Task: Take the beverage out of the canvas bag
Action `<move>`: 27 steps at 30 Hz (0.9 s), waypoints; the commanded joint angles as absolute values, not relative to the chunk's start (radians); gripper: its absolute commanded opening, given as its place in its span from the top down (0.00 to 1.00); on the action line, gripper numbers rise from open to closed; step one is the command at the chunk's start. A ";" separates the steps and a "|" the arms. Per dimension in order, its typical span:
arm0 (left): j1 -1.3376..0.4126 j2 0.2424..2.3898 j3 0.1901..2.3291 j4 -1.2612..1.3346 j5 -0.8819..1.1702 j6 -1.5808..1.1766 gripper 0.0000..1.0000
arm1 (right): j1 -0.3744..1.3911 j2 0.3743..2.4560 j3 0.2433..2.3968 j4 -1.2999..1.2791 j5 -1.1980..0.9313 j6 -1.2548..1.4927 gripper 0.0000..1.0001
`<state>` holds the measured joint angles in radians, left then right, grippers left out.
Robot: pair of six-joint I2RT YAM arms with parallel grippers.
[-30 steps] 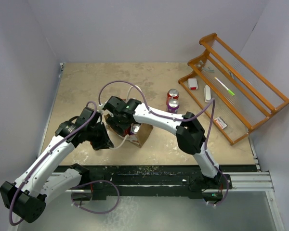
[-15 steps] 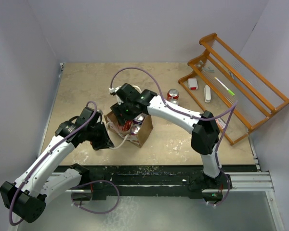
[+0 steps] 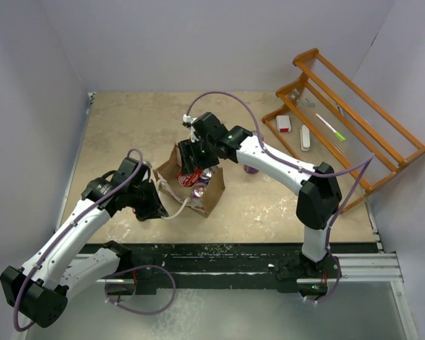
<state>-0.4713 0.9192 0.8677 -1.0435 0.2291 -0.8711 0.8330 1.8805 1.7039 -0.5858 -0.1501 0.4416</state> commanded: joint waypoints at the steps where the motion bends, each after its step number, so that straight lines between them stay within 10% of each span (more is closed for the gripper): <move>1: -0.468 0.916 0.870 -1.033 0.232 -0.854 1.00 | 0.822 1.780 1.681 -0.501 -0.199 0.496 0.94; 27: -0.468 0.916 0.845 -1.002 0.253 -0.878 1.00 | 0.553 1.325 1.269 -0.408 -0.280 0.615 0.97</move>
